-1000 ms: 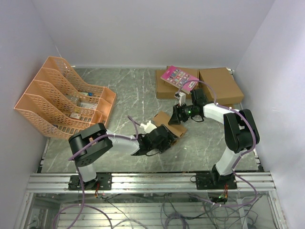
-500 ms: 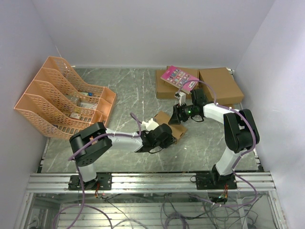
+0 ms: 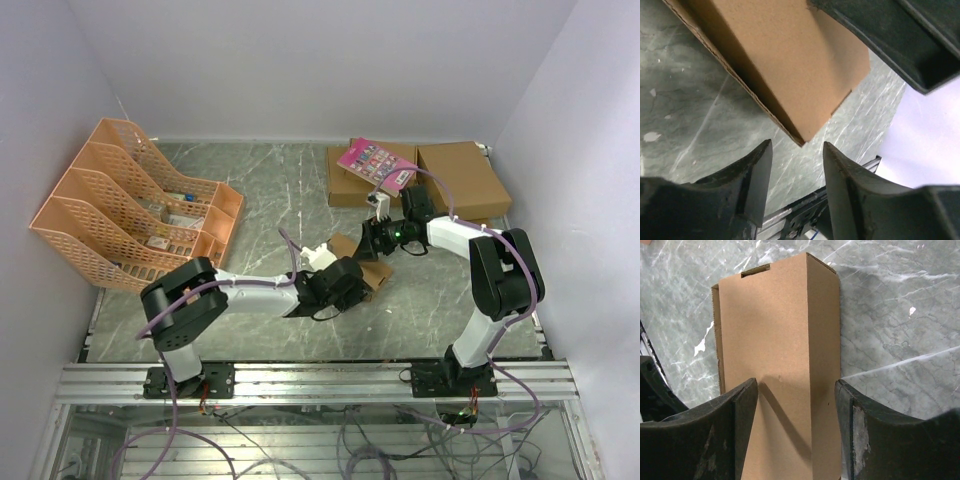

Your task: Fold the paper box

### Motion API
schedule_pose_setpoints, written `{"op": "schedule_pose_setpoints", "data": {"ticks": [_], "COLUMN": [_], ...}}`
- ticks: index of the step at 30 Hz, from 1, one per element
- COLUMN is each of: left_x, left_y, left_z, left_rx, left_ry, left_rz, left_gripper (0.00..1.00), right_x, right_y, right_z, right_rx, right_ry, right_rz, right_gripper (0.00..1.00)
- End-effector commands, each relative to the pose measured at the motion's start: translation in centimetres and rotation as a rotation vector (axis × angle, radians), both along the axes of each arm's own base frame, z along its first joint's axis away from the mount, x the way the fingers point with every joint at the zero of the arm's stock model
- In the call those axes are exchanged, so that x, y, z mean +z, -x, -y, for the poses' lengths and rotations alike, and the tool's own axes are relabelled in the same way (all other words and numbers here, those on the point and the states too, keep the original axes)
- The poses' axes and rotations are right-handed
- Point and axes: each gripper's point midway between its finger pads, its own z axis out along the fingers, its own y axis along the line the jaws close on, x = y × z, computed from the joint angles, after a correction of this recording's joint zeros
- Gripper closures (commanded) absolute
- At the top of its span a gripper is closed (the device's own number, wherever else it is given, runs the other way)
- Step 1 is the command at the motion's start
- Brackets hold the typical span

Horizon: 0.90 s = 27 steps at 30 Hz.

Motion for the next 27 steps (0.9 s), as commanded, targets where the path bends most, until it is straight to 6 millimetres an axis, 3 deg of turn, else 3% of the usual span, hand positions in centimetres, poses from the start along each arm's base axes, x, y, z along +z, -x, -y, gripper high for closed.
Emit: {"op": "schedule_pose_setpoints", "data": {"ticks": [1,4,7,8,10,12,14,22,27], "left_x": [1.9,1.9,1.6,2.5,3.4,4.3,4.2,3.6,2.4], "left_y": [1.3,1.4,0.6,-0.5,-1.5,-4.1,-5.3,-8.5,-10.1], "left_z": [-1.8,-4.8,-8.8,-10.0,-11.2,-13.4,-14.7,-13.8,-13.0], "left_rx": [-0.112,-0.149,-0.158,-0.131,-0.123,-0.023,0.016,0.076,0.102], "left_ry": [-0.089,-0.189,-0.251,-0.21,-0.084,0.04,0.047,0.077,0.061], "left_rz": [0.099,0.176,0.234,0.259,0.293,0.293,0.273,0.247,0.21], "left_gripper": [0.43,0.34,0.07,0.01,0.01,0.01,0.01,0.02,0.08], "right_x": [2.1,2.6,3.0,3.0,2.8,2.5,2.1,1.6,1.4], "right_y": [-0.7,-0.7,-0.8,-0.8,-0.6,-0.6,-0.6,-1.4,-1.3], "right_z": [0.0,0.2,0.1,0.0,-0.1,0.0,0.0,-0.2,-0.1], "right_rx": [-0.004,-0.004,0.004,0.007,0.01,0.009,0.005,-0.003,-0.004], "right_ry": [-0.035,-0.047,-0.057,-0.062,-0.067,-0.065,-0.059,-0.049,-0.047], "right_rz": [0.046,0.054,0.07,0.068,0.056,0.045,0.04,0.027,0.019], "right_gripper": [0.37,0.37,0.36,0.36,0.36,0.36,0.37,0.39,0.41]}}
